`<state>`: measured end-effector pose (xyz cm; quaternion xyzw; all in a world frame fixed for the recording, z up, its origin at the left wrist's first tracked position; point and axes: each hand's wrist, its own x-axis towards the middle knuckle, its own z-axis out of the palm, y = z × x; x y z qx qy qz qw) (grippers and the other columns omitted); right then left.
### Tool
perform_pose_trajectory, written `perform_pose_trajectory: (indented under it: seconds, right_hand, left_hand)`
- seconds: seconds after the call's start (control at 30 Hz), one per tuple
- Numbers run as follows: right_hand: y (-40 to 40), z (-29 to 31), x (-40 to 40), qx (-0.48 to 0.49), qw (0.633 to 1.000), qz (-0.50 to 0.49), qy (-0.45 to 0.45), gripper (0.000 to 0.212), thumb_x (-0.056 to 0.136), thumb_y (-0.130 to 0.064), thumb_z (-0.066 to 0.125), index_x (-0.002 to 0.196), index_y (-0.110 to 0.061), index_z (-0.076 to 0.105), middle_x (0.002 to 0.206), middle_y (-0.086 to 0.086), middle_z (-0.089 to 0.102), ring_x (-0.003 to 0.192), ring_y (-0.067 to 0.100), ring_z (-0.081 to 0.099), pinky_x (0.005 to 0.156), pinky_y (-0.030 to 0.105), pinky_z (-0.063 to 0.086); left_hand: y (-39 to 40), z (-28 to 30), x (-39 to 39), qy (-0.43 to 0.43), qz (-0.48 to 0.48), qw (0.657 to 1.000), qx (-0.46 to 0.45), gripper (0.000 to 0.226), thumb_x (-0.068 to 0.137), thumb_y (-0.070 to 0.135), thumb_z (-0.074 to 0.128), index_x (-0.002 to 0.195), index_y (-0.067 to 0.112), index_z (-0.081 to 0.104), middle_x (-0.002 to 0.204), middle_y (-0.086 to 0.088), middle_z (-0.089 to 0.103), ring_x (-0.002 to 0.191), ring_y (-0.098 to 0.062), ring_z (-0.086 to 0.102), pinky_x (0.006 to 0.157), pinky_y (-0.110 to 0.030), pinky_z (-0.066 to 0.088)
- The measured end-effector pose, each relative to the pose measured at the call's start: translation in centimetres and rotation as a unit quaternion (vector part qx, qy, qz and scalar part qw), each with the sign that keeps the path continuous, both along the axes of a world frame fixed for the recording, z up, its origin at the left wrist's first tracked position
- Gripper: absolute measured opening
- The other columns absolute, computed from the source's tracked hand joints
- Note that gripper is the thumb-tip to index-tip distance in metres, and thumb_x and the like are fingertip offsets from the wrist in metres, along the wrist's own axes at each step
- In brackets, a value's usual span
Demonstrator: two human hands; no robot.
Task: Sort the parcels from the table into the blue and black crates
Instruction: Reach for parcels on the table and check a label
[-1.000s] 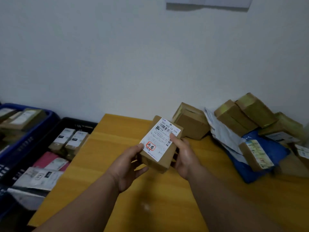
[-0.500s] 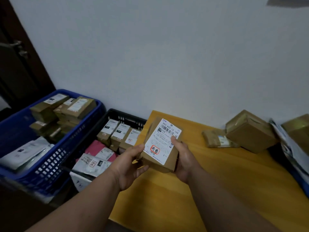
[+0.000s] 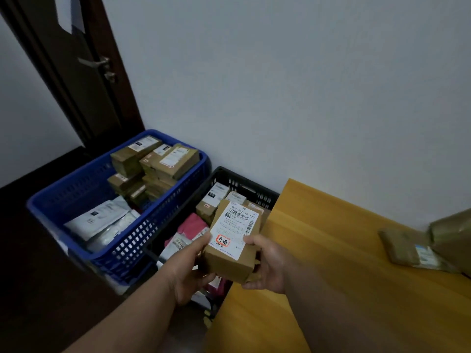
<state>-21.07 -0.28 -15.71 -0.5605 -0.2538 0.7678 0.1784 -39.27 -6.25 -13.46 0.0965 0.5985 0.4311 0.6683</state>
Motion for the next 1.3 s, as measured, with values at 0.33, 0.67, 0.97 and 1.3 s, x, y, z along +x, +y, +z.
perform_pose_trajectory:
  seconds: [0.33, 0.67, 0.97, 1.3]
  right_hand:
    - [3.7, -3.9, -13.1, -0.048, 0.998, -0.042, -0.016, 0.050, 0.079, -0.038, 0.072, 0.123, -0.020, 0.058, 0.121, 0.009, 0.063, 0.109, 0.032, 0.061, 0.079, 0.049, 0.055]
    - [6.1, -4.9, -19.4, -0.070, 0.991, -0.102, -0.040, 0.052, 0.074, -0.042, 0.076, 0.116, -0.014, 0.064, 0.115, 0.012, 0.066, 0.103, 0.033, 0.066, 0.078, 0.048, 0.057]
    - [8.2, -5.9, -22.1, -0.080, 0.989, -0.118, -0.034, 0.045, 0.078, -0.043, 0.075, 0.116, -0.023, 0.061, 0.117, 0.007, 0.063, 0.102, 0.030, 0.065, 0.084, 0.054, 0.055]
    - [11.7, -9.2, -19.1, -0.114, 0.983, -0.136, -0.045, 0.045, 0.078, -0.043, 0.072, 0.118, -0.026, 0.062, 0.115, 0.004, 0.067, 0.104, 0.028, 0.063, 0.071, 0.043, 0.053]
  left_hand:
    - [6.6, -3.9, -14.1, -0.014, -0.059, 0.995, -0.074, 0.036, 0.083, 0.040, 0.069, 0.108, 0.013, 0.071, 0.094, -0.010, 0.076, 0.098, -0.028, 0.066, 0.067, -0.035, 0.055]
    - [11.4, -5.1, -20.8, 0.005, -0.113, 0.990, -0.086, 0.035, 0.085, 0.045, 0.069, 0.107, 0.017, 0.070, 0.103, -0.009, 0.074, 0.105, -0.026, 0.064, 0.092, -0.042, 0.051]
    - [14.6, -6.2, -23.3, 0.042, -0.124, 0.986, -0.103, 0.031, 0.087, 0.044, 0.066, 0.101, 0.017, 0.068, 0.090, -0.005, 0.075, 0.091, -0.022, 0.066, 0.057, -0.030, 0.051]
    - [19.1, -10.5, -19.9, 0.075, -0.170, 0.971, -0.152, 0.038, 0.085, 0.045, 0.068, 0.107, 0.014, 0.068, 0.103, -0.012, 0.073, 0.101, -0.030, 0.065, 0.087, -0.045, 0.055]
